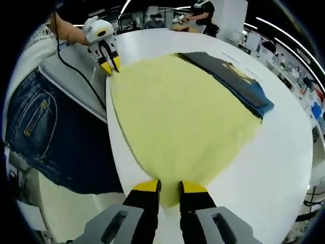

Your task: Fold the garment on the visible template until the final outline fits inside the template.

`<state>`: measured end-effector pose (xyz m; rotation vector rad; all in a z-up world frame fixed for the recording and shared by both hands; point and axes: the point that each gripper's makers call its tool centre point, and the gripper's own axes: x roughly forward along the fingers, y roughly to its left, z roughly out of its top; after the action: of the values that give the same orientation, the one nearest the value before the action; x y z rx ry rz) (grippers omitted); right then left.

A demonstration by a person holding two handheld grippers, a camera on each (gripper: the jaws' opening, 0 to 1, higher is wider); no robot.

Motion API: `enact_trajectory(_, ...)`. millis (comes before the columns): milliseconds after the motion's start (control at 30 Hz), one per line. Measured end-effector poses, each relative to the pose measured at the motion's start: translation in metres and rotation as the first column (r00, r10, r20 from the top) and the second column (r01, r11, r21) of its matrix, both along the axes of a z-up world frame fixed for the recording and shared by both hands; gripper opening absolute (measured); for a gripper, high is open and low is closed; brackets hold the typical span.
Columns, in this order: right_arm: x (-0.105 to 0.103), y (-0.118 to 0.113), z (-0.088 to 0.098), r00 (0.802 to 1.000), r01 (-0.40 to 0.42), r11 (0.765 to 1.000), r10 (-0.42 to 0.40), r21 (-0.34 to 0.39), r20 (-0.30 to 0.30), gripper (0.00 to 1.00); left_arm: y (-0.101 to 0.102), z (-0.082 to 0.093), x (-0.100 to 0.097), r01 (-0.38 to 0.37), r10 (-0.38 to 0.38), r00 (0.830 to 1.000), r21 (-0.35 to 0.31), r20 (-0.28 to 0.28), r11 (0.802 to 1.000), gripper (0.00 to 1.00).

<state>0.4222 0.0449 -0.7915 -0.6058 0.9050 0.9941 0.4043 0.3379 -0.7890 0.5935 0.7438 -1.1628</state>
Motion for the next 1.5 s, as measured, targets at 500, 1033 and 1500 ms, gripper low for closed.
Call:
enact_trajectory(500,-0.004,0.004,0.001,0.999,-0.009,1.0,0.009,0.007,-0.041,0.0,0.008,0.011,0.011,-0.062,0.062,0.998,-0.019,0.007,0.998,0.01)
enact_trajectory(1033,-0.032,0.022,0.015,0.994,0.013,0.997,-0.003,0.082,-0.111,0.0,0.024,0.025,0.011,-0.117,0.116,0.993,-0.055,-0.022,0.992,0.01)
enact_trajectory(1500,-0.044,0.025,0.026,0.987,0.022,0.995,-0.005,0.1,-0.162,0.0,0.026,0.036,0.002,-0.133,0.13,0.99,-0.052,-0.054,0.99,0.01)
